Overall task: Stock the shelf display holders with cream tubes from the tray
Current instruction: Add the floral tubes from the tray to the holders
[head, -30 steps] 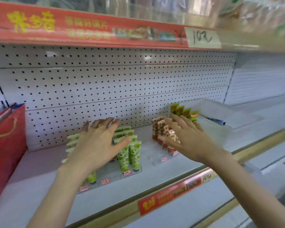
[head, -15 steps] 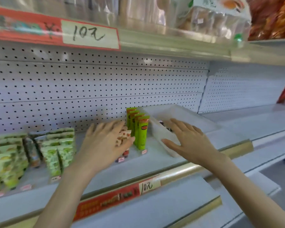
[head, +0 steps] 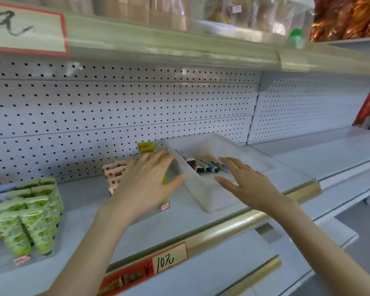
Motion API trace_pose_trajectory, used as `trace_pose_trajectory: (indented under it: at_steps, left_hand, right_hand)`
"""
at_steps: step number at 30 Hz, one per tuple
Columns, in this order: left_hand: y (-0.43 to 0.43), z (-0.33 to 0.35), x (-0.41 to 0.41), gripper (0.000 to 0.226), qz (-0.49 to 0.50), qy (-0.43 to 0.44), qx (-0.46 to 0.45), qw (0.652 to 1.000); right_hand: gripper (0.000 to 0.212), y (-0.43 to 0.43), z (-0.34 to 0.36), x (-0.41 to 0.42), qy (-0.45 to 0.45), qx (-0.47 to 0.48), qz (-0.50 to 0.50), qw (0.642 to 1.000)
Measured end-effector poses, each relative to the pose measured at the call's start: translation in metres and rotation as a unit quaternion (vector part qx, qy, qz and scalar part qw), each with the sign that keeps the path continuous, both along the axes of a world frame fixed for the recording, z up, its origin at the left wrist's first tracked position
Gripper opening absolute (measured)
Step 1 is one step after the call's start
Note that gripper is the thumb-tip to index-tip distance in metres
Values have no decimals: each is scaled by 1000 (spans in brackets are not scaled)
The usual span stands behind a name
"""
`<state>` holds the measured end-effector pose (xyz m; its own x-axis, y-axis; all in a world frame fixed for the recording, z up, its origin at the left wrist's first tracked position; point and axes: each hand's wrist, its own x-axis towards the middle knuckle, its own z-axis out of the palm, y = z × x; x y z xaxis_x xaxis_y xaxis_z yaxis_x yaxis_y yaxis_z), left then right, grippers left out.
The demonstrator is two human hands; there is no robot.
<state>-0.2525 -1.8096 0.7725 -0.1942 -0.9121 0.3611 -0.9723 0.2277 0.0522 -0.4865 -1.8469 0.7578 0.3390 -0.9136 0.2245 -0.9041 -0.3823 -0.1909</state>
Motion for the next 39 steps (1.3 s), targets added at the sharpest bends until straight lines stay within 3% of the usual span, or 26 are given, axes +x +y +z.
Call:
trace_pose_trajectory:
  at_steps: [3, 7, 13, 18, 24, 30, 39]
  left_hand:
    - [-15, 6, -13, 88, -29, 19, -8, 999]
    - [-25, 10, -36, 65, -82, 51, 0, 995]
    - [-42, 3, -57, 81, -107, 50, 23, 993]
    - [-56, -4, -75, 60, -88, 55, 64, 992]
    - [-93, -7, -107, 57, -29, 89, 62, 994]
    - [-119, -16, -130, 58, 24, 151, 97, 983]
    - [-133, -24, -129, 51, 57, 187, 96, 976]
  right_hand:
    - [55, -15, 1, -9, -14, 3, -19, 1000]
    - [56, -36, 2, -16, -21, 9, -31, 999]
    - [57, -71, 5, -21, -33, 27, -16, 999]
    - [56, -104, -1, -35, -49, 73, 14, 996]
    - [48, -162, 7, -55, 0, 95, 67, 993]
    - [47, -217, 3, -46, 102, 173, 59, 978]
    - [36, -254, -24, -31, 162, 232, 40, 958]
